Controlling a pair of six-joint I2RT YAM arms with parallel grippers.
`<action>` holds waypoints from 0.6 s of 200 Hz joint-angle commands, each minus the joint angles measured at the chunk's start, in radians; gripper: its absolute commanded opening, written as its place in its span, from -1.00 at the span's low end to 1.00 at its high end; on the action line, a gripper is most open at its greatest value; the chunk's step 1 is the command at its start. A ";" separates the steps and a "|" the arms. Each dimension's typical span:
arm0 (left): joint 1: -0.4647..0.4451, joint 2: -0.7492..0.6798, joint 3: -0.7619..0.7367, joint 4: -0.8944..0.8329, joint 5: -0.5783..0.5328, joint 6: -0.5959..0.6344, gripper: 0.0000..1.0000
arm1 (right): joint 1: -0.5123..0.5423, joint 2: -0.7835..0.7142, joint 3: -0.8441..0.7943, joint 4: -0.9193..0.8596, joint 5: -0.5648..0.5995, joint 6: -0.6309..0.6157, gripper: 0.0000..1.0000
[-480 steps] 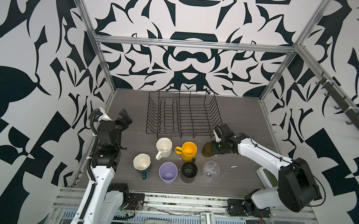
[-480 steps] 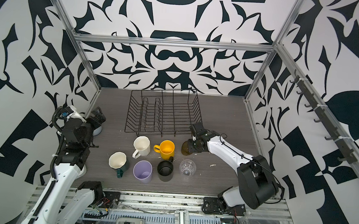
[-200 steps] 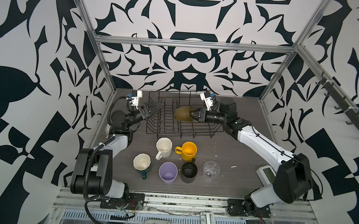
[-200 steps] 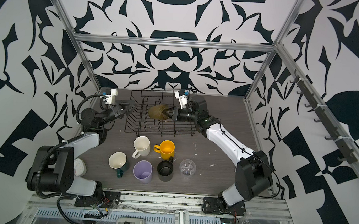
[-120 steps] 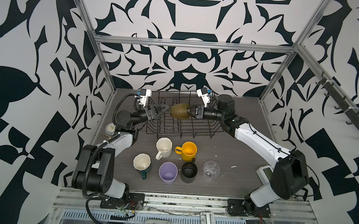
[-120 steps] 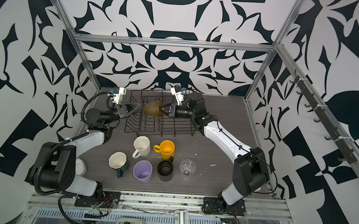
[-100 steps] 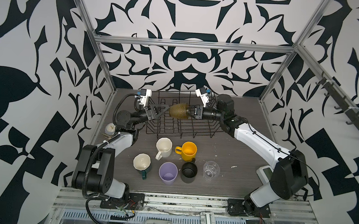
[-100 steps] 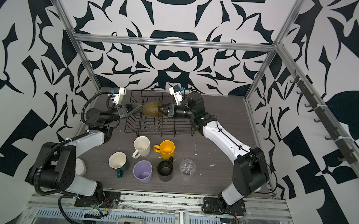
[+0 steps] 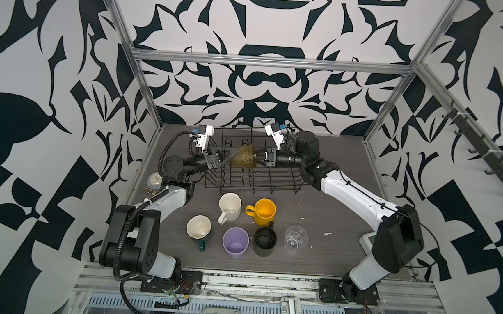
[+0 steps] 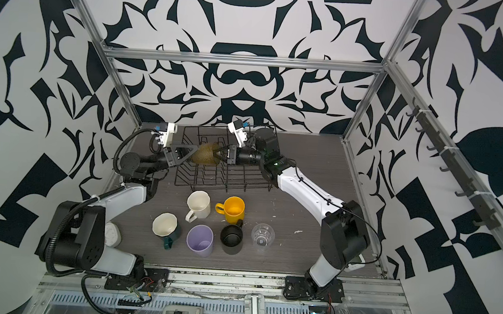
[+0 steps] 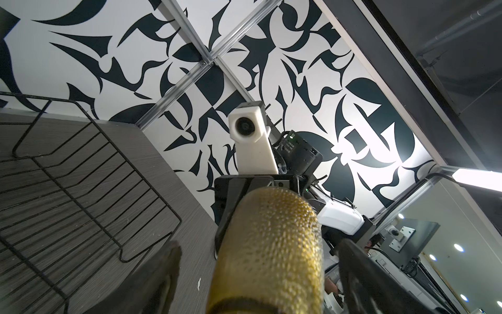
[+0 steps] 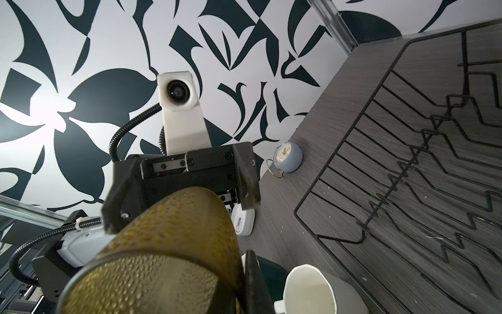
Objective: Load the cups into the dish rack
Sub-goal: 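Close the left gripper on the amber glass held by the right gripper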
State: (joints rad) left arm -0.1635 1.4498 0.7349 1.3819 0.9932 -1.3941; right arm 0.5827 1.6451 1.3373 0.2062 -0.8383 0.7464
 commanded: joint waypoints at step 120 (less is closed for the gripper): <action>-0.040 -0.063 -0.012 0.059 0.090 0.029 0.72 | 0.007 0.065 0.113 0.076 -0.025 0.049 -1.00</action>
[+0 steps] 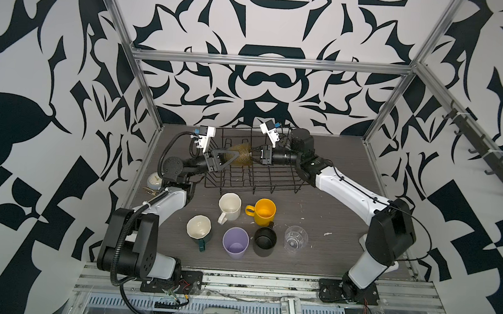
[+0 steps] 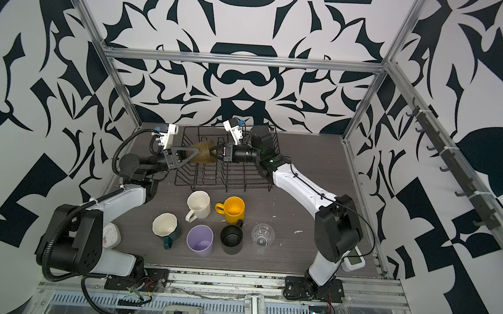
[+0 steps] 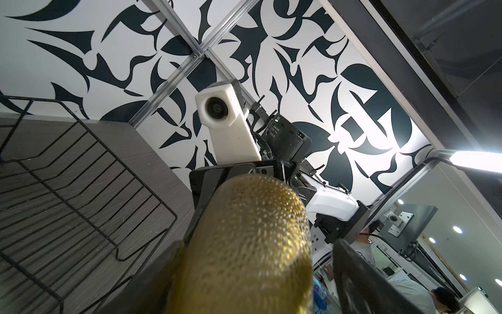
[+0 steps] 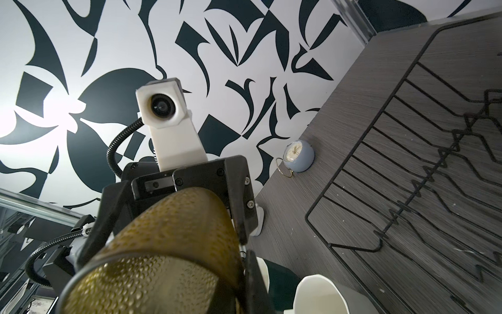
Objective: Load the cups into the dish rack
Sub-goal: 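Close the left gripper on the amber glass held by the right gripper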
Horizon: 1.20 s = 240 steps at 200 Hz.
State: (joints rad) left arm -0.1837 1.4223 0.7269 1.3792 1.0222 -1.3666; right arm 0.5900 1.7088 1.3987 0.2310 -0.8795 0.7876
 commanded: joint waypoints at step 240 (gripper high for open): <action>0.001 -0.087 0.019 0.060 0.086 -0.020 -1.00 | -0.024 -0.069 -0.003 0.006 0.033 -0.010 -0.25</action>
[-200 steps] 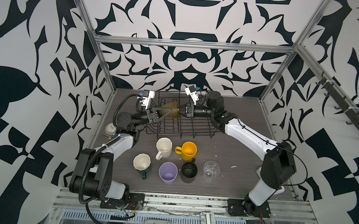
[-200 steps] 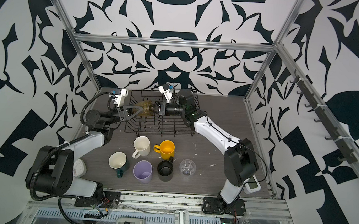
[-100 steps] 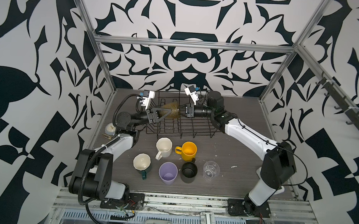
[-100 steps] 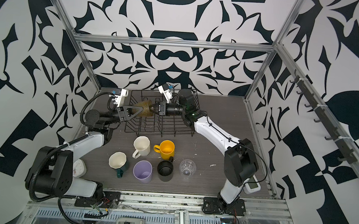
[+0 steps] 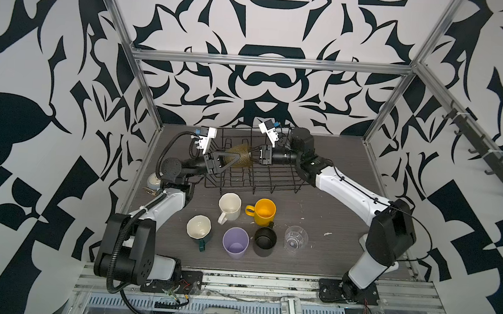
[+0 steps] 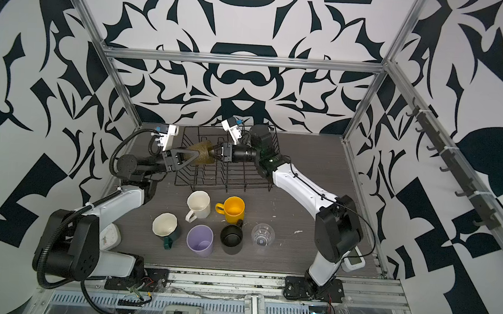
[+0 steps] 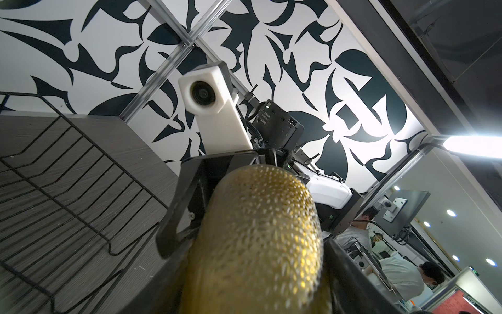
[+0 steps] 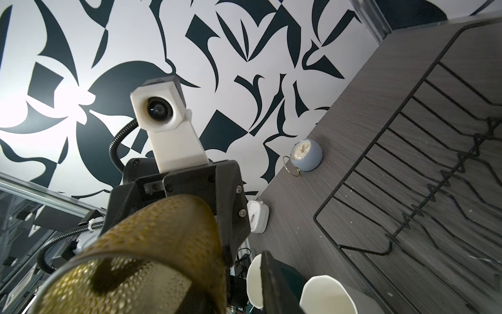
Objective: Load the cups into the dish rack
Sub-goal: 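Close the left gripper on the amber glass held by the right gripper, then open the right gripper and withdraw it while the left gripper holds the glass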
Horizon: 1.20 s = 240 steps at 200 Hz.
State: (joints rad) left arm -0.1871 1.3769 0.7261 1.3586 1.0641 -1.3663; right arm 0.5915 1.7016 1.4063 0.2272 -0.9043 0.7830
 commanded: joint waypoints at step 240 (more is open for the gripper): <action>0.020 0.213 0.927 -1.973 -0.764 0.997 -1.00 | -0.222 -0.565 -0.322 -0.548 0.607 -0.467 0.99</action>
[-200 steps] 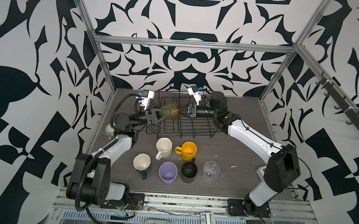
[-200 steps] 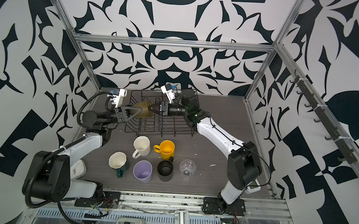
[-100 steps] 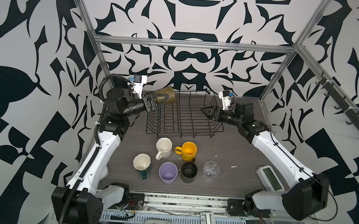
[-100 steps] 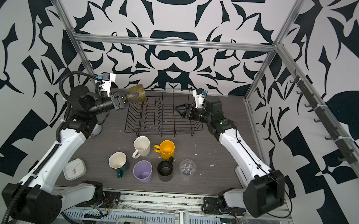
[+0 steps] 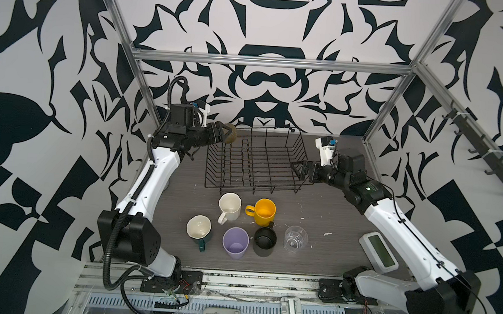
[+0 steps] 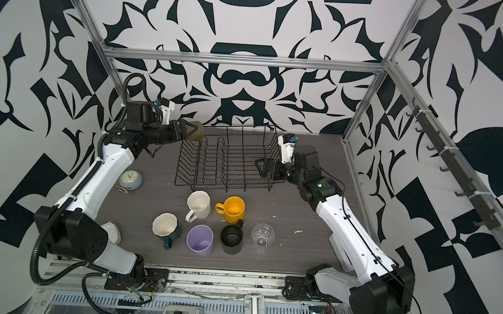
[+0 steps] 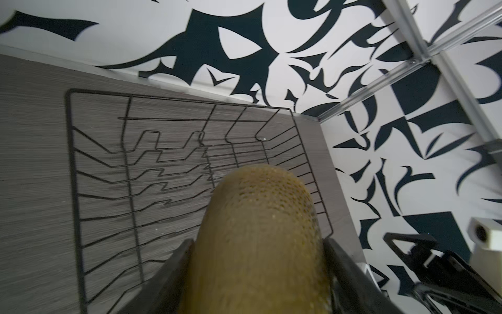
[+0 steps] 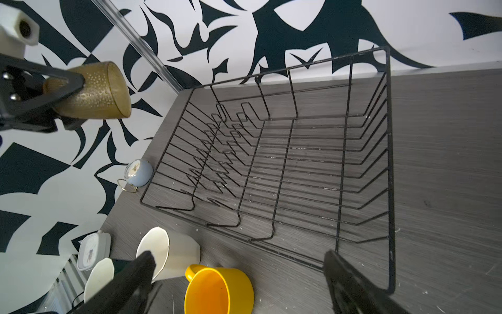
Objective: Load the cups into the dish rack
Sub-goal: 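Open the right gripper and withdraw it while the left gripper holds the glass, then lower the amber glass into the rack's far corner and open the left gripper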
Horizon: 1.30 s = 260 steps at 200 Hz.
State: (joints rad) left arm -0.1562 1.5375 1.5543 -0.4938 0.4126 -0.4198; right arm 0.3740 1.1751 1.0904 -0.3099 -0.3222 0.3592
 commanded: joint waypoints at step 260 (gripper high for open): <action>-0.118 0.738 0.749 -0.432 -0.556 0.181 -1.00 | -0.008 -0.104 -0.080 -0.060 0.055 -0.102 0.98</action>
State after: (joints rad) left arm -0.2703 2.2471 2.2589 -0.8845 -0.1226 -0.2523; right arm 0.3679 1.0916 1.0111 -0.3824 -0.2687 0.2665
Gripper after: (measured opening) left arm 0.708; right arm 0.989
